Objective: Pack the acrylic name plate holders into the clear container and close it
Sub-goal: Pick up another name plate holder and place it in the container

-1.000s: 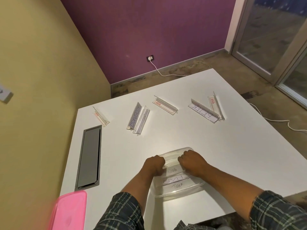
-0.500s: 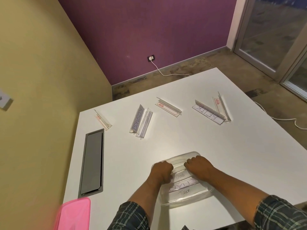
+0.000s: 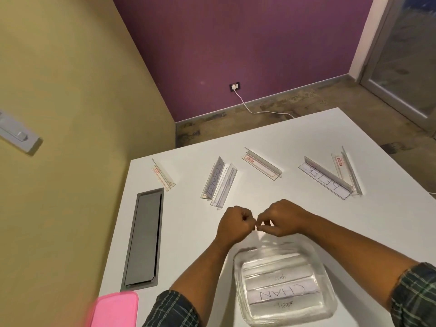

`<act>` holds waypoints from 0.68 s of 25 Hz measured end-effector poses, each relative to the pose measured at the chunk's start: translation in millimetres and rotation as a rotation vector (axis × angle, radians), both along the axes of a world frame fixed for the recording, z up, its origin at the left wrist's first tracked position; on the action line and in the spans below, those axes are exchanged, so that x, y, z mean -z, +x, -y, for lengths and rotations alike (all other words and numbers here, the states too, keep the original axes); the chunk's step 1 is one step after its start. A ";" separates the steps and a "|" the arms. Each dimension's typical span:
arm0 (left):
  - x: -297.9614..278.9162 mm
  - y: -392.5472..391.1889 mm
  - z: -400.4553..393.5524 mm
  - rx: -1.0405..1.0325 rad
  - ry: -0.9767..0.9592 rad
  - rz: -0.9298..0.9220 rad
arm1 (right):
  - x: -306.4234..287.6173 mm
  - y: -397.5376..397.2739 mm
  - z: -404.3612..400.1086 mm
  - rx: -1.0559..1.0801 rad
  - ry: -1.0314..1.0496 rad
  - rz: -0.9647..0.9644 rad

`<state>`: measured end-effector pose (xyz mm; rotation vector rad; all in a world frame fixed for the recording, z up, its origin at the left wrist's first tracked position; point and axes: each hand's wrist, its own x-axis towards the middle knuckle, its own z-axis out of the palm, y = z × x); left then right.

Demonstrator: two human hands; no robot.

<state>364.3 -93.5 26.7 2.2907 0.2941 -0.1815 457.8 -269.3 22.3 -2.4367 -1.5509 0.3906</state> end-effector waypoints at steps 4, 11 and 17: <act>12.2 21.0 -51.5 -0.330 -0.027 0.001 | 8.6 51.8 -43.2 0.145 -0.300 -0.177; 68.1 43.1 -102.9 -0.449 -0.025 -0.071 | 53.9 114.7 -108.3 0.359 -0.218 -0.311; 101.2 65.9 -102.0 -0.554 -0.067 -0.003 | 80.8 151.2 -153.4 0.371 -0.204 -0.281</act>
